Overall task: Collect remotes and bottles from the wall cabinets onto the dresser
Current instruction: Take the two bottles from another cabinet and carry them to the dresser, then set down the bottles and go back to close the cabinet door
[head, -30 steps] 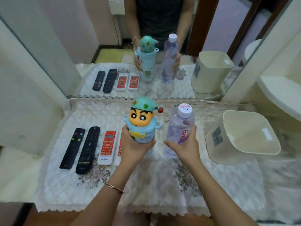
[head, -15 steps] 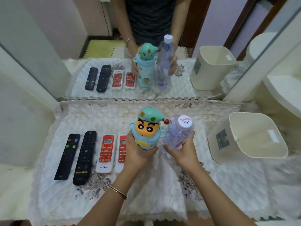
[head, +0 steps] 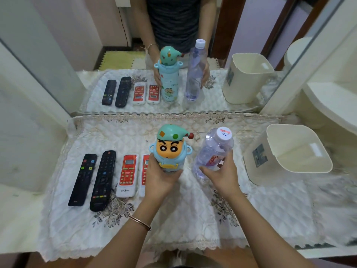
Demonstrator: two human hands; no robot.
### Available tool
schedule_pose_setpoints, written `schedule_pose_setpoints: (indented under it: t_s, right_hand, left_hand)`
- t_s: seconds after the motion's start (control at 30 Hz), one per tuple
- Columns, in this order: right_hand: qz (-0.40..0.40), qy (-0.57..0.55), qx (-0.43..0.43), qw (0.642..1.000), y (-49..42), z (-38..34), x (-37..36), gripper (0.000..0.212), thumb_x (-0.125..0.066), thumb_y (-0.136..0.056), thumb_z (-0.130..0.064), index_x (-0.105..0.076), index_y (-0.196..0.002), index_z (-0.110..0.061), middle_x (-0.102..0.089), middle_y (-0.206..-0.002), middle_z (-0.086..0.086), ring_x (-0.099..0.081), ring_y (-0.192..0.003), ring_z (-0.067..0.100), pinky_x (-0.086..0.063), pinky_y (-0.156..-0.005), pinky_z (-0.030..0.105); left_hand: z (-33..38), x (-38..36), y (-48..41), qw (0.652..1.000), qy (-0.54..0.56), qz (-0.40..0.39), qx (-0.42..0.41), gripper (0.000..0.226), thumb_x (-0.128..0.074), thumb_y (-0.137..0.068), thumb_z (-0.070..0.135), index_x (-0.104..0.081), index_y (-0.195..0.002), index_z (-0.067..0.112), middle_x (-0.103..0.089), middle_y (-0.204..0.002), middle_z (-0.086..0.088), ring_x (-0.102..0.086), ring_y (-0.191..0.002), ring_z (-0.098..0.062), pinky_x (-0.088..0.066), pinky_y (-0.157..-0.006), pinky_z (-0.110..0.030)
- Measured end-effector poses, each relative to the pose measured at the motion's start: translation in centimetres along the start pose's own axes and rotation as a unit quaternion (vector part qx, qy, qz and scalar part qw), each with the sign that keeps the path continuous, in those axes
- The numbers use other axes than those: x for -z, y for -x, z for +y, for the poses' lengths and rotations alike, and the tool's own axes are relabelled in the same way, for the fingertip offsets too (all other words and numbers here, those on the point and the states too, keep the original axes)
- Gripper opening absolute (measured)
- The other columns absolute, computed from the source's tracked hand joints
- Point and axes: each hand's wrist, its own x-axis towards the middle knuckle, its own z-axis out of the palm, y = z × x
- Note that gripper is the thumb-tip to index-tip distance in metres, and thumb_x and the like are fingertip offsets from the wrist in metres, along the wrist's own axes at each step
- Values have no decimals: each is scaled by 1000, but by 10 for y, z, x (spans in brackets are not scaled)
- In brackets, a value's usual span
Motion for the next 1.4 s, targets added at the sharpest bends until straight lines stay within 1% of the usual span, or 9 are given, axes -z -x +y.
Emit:
schedule_pose_setpoints:
  t_s: [0.17,0.27,0.57,0.7,0.8,0.9,1.03,1.23,1.4]
  right_hand:
    - [-13,15,0,1000,2,0,-4,77,-80,-63,-6,-39,-128,-15,-50,-117,0,-52,-114,24,-47,-96,41]
    - [-21,25,-5,999,1,-1,-4,80,-79,-61,-13,-37,-130,-13,-48,-120,0,-48,-117,26,-44,-99,47]
    - [-51,33,-4,998,-2,2,1,71,-77,-61,-14,-42,-123,-8,-45,-111,-2,-49,-113,27,-45,-93,39]
    - [-61,18,-45,997,6,6,2,73,-79,-68,-9,-39,-129,-13,-45,-115,-3,-50,-111,19,-43,-80,18]
    - [-45,35,-94,994,25,6,5,78,-75,-73,-16,-31,-137,-21,-38,-117,-4,-44,-110,14,-43,-82,22]
    - [-21,61,-142,988,54,10,11,66,-69,-79,-15,-36,-136,-18,-44,-117,-1,-51,-103,20,-48,-64,20]
    - [56,63,-190,978,117,23,10,46,-64,-84,-12,-48,-127,-10,-57,-105,1,-57,-93,19,-44,-75,20]
    - [122,18,-370,921,268,38,-14,36,-63,-85,-23,-57,-118,-12,-64,-102,4,-56,-93,14,-47,-84,28]
    - [233,-84,-509,824,405,37,-41,36,-62,-87,-13,-55,-120,1,-60,-102,17,-50,-88,15,-41,-65,11]
  left_hand:
    - [-1,0,-4,1000,-19,-6,0,61,-85,-57,21,-49,-107,23,-64,-105,2,-65,-94,-1,-57,-80,-24]
    - [-10,-1,-8,999,-42,-30,-2,73,-84,-54,37,-51,-117,16,-63,-112,-3,-65,-102,-14,-58,-81,-39]
    - [-11,-1,-6,998,-28,-49,11,86,-83,-55,41,-43,-124,8,-57,-122,-9,-60,-112,-18,-54,-92,-38]
    - [-16,8,1,997,-54,-56,-1,83,-84,-59,25,-41,-129,12,-54,-126,-8,-55,-117,-21,-51,-95,-43]
    - [-20,19,11,994,-70,-83,16,79,-76,-65,20,-37,-132,9,-51,-129,-10,-51,-120,-25,-47,-99,-45]
    - [-23,32,25,984,-139,-105,36,62,-68,-78,13,-41,-133,3,-51,-131,-14,-48,-121,-27,-39,-99,-32]
    - [-31,58,50,969,-150,-193,28,34,-60,-85,9,-56,-118,5,-62,-111,-9,-58,-96,-16,-40,-76,-12]
    - [-58,93,90,909,-140,-391,-35,16,-58,-86,6,-62,-94,19,-61,-76,8,-57,-59,14,-40,-55,2]
    - [-94,92,128,761,-238,-604,-18,11,-61,-87,18,-61,-91,28,-66,-92,0,-63,-89,-17,-45,-69,-7]
